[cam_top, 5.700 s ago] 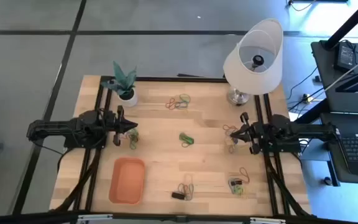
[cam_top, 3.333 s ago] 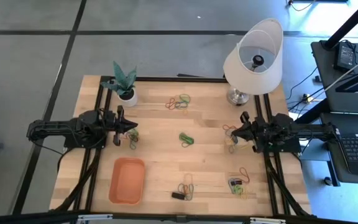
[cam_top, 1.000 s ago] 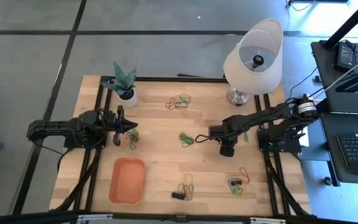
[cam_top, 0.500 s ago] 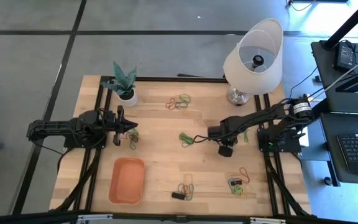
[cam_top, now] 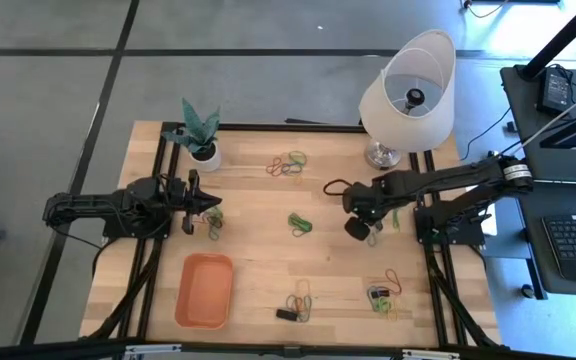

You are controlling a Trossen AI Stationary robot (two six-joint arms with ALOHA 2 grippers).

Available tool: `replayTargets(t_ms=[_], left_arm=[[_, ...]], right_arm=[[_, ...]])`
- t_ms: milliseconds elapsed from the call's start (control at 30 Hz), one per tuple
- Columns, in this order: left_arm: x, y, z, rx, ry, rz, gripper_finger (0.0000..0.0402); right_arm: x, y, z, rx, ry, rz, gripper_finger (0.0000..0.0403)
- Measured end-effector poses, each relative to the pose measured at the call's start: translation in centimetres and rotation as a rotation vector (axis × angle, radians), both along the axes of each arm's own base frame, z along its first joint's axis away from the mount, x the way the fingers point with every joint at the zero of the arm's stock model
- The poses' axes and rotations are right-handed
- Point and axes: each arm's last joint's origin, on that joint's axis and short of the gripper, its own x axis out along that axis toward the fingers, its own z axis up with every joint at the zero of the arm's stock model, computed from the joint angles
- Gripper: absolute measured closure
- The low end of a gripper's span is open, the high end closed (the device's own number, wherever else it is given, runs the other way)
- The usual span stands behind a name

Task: Pick and place rubber bands into bin
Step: Put the yellow rubber band into the orange bin

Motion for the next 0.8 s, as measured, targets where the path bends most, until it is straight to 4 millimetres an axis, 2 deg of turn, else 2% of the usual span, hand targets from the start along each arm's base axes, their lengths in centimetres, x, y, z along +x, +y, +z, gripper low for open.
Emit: replayTargets(t_ms=[300,700,800], left_arm=[[0.0,0.0,0.0,0.000,-0.003,0.000,0.0395],[0.0,0.0,0.6,0.005,-0.068,0.000,0.0395],[-0.1,0.1,0.8,0.024,-0.083,0.039,0.0396]], right_arm=[[-0.3,0.1,-1.4,0.019,0.017,-0.124,0.0399],[-0.7,0.1,-3.1,0.016,0.028,-0.113,0.0399],[-0.7,0.1,-3.2,0.008,0.030,-0.063,0.0399]])
